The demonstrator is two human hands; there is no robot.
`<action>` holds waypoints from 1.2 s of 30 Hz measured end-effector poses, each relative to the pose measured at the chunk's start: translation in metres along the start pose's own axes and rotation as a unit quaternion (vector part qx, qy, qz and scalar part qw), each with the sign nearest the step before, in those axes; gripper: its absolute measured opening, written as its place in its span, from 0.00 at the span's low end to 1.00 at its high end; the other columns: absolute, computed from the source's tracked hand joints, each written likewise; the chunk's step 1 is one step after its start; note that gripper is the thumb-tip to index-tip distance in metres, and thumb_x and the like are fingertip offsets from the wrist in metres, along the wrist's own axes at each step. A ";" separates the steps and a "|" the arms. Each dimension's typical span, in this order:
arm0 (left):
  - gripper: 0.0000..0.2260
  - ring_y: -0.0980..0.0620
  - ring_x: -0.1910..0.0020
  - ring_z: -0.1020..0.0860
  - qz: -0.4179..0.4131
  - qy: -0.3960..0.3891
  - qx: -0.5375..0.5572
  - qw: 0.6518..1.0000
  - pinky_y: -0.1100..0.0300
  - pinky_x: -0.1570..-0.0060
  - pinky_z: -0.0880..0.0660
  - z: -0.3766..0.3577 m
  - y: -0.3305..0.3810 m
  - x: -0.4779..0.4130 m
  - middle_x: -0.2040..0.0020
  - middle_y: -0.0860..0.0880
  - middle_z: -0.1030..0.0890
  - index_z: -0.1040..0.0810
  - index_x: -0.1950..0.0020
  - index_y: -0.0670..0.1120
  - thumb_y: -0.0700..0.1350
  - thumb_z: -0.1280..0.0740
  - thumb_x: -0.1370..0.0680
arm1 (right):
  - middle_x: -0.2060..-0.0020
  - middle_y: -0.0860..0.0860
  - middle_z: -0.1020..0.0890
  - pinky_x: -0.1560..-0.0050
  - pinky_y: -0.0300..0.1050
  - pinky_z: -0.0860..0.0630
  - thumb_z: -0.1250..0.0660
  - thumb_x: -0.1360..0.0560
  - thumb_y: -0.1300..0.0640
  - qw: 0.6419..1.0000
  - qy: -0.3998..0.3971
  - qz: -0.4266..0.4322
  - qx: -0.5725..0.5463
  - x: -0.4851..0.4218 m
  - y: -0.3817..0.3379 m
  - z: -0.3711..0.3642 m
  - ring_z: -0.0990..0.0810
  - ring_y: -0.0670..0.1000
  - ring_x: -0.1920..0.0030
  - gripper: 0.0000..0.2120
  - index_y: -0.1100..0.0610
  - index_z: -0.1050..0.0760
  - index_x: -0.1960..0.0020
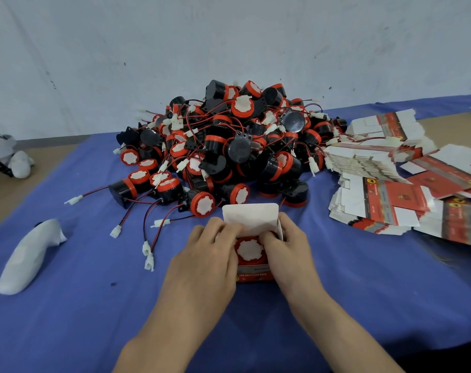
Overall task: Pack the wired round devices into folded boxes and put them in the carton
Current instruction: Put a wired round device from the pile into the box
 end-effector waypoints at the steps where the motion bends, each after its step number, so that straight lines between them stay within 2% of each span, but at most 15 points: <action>1: 0.15 0.56 0.46 0.30 0.000 -0.001 -0.004 1.000 0.61 0.63 0.23 0.000 0.000 0.001 0.42 0.58 0.29 0.27 0.34 0.53 0.45 0.44 0.19 | 0.59 0.47 0.16 0.61 0.45 0.20 0.41 0.22 0.64 1.000 0.001 -0.001 0.000 0.000 0.000 0.000 0.18 0.50 0.57 0.14 0.48 0.22 0.51; 5: 0.13 0.55 0.47 0.26 0.007 -0.009 -0.013 1.000 0.63 0.66 0.26 -0.001 -0.001 0.004 0.44 0.55 0.26 0.25 0.35 0.51 0.44 0.39 0.19 | 0.59 0.49 0.16 0.61 0.46 0.21 0.41 0.22 0.64 1.000 0.002 -0.006 0.001 0.000 0.001 0.001 0.18 0.52 0.57 0.13 0.49 0.21 0.51; 8: 0.13 0.52 0.53 0.22 0.010 -0.022 -0.026 0.999 0.64 0.72 0.30 0.002 -0.001 0.002 0.50 0.53 0.22 0.21 0.38 0.49 0.41 0.32 0.23 | 0.59 0.47 0.16 0.58 0.50 0.19 0.40 0.21 0.62 1.000 0.003 -0.008 0.000 0.000 0.001 0.000 0.18 0.52 0.54 0.11 0.49 0.22 0.51; 12: 0.18 0.51 0.58 0.22 0.001 -0.026 -0.036 0.999 0.67 0.76 0.36 0.002 0.001 0.001 0.54 0.52 0.22 0.20 0.40 0.48 0.37 0.25 0.28 | 0.58 0.46 0.15 0.62 0.41 0.21 0.42 0.19 0.59 1.000 0.008 -0.006 -0.005 0.001 0.002 -0.001 0.16 0.48 0.56 0.11 0.49 0.22 0.51; 13: 0.18 0.52 0.56 0.23 0.004 -0.033 -0.031 0.999 0.68 0.74 0.38 0.000 0.001 0.000 0.53 0.53 0.23 0.21 0.38 0.49 0.37 0.26 0.27 | 0.58 0.45 0.15 0.62 0.42 0.20 0.42 0.18 0.58 1.000 0.009 -0.007 -0.006 0.002 0.002 -0.001 0.16 0.47 0.56 0.12 0.48 0.22 0.51; 15: 0.19 0.54 0.50 0.27 0.017 -0.033 -0.016 0.999 0.67 0.71 0.36 -0.002 0.000 -0.001 0.48 0.55 0.27 0.28 0.32 0.54 0.40 0.33 0.21 | 0.58 0.46 0.15 0.59 0.49 0.19 0.43 0.18 0.59 1.000 0.010 -0.006 -0.003 0.003 0.001 -0.001 0.16 0.49 0.55 0.12 0.48 0.22 0.52; 17: 0.20 0.57 0.46 0.33 0.034 -0.018 0.017 0.999 0.65 0.66 0.30 -0.006 -0.006 -0.002 0.44 0.56 0.33 0.35 0.28 0.58 0.41 0.40 0.18 | 0.58 0.48 0.15 0.57 0.55 0.19 0.43 0.18 0.59 1.000 0.012 -0.004 -0.003 0.004 0.000 -0.001 0.17 0.52 0.54 0.12 0.49 0.23 0.53; 19: 0.21 0.58 0.45 0.36 0.052 -0.018 0.064 0.996 0.57 0.58 0.24 -0.007 -0.011 -0.003 0.44 0.57 0.34 0.35 0.28 0.59 0.40 0.42 0.18 | 0.58 0.49 0.15 0.56 0.57 0.19 0.43 0.18 0.60 1.000 0.013 -0.001 -0.003 0.004 -0.002 -0.001 0.17 0.55 0.53 0.13 0.49 0.23 0.52; 22: 0.22 0.59 0.45 0.37 0.054 -0.024 0.092 0.994 0.52 0.52 0.23 -0.007 -0.012 -0.003 0.45 0.58 0.33 0.33 0.29 0.58 0.39 0.42 0.19 | 0.58 0.50 0.15 0.54 0.61 0.20 0.43 0.19 0.61 1.000 0.016 0.002 0.000 0.004 -0.003 -0.001 0.17 0.57 0.52 0.13 0.49 0.22 0.51; 27: 0.22 0.58 0.44 0.36 0.050 -0.009 0.077 0.996 0.57 0.54 0.24 -0.006 -0.008 -0.002 0.43 0.58 0.32 0.33 0.30 0.59 0.38 0.41 0.21 | 0.57 0.48 0.15 0.53 0.60 0.18 0.44 0.19 0.62 1.000 0.012 0.011 0.009 0.004 -0.003 -0.002 0.16 0.53 0.53 0.15 0.47 0.22 0.51; 31: 0.23 0.55 0.41 0.36 0.062 0.017 0.040 0.997 0.55 0.43 0.28 -0.004 -0.004 -0.004 0.44 0.55 0.28 0.30 0.31 0.55 0.36 0.39 0.23 | 0.56 0.46 0.15 0.52 0.55 0.17 0.44 0.19 0.63 1.000 0.007 0.014 0.007 0.006 -0.003 -0.004 0.16 0.51 0.52 0.17 0.45 0.21 0.51; 34: 0.24 0.55 0.39 0.36 0.066 0.008 0.013 0.998 0.59 0.40 0.32 -0.006 -0.002 -0.004 0.40 0.56 0.28 0.31 0.30 0.56 0.36 0.39 0.23 | 0.55 0.44 0.15 0.50 0.55 0.17 0.44 0.19 0.60 1.000 -0.006 0.010 0.007 0.006 -0.002 -0.008 0.17 0.50 0.50 0.15 0.43 0.22 0.49; 36: 0.25 0.55 0.38 0.35 0.062 -0.004 0.001 0.998 0.60 0.40 0.35 -0.005 -0.003 -0.005 0.38 0.58 0.28 0.32 0.30 0.57 0.36 0.38 0.23 | 0.55 0.43 0.16 0.48 0.57 0.18 0.41 0.20 0.56 0.999 -0.025 0.016 0.019 0.005 -0.002 -0.009 0.17 0.49 0.49 0.11 0.42 0.24 0.49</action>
Point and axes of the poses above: each hand's wrist, its own x-axis away from the middle knuckle, its own z-axis out of the back of the hand, y = z × x, the point moved 8 cm from there along -x, towards the middle knuckle
